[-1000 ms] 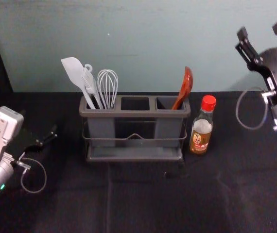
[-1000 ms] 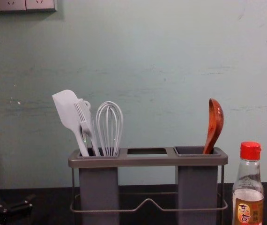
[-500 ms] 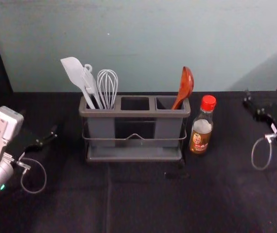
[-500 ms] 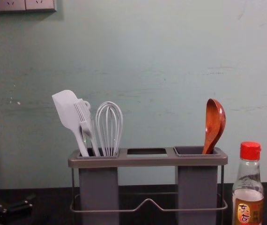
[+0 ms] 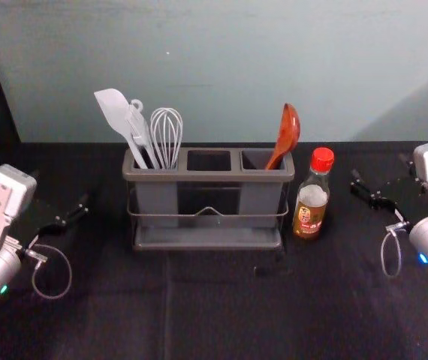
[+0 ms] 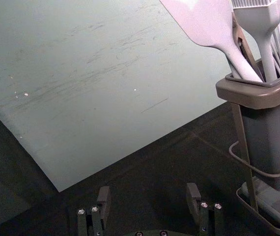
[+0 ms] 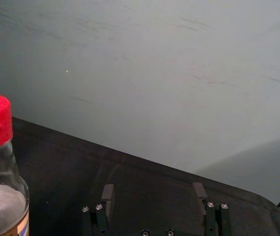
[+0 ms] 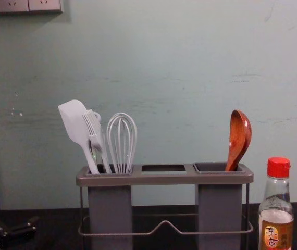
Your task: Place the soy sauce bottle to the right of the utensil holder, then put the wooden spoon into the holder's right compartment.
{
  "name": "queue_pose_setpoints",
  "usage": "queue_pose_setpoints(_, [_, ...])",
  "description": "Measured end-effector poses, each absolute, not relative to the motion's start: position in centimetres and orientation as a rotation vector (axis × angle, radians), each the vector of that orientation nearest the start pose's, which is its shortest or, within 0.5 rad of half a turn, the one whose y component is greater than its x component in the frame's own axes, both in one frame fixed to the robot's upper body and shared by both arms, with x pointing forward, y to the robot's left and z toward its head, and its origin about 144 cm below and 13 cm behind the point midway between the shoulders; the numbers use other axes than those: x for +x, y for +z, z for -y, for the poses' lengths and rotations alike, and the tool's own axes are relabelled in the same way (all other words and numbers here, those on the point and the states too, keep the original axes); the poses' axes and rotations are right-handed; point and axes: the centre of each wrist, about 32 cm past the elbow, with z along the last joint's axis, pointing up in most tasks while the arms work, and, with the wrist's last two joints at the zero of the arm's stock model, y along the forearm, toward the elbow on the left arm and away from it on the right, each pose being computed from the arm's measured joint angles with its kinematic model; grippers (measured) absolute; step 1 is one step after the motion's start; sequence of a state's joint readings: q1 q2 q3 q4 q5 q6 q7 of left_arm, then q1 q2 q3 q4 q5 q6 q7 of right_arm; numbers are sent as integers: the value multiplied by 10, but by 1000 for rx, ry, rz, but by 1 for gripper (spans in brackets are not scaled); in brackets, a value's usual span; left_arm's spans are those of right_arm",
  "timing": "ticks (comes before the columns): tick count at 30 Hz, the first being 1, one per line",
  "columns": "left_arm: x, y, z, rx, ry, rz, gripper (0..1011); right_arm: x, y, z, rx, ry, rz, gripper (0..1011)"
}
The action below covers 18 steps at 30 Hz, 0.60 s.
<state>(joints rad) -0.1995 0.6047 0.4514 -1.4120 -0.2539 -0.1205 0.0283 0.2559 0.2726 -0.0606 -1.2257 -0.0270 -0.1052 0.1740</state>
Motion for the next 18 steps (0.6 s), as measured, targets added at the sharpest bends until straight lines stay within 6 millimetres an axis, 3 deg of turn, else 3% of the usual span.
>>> queue_pose_setpoints(18, [489, 1140, -310, 305, 1248, 285, 1012, 532, 1134, 322, -229, -1391, 227, 1003])
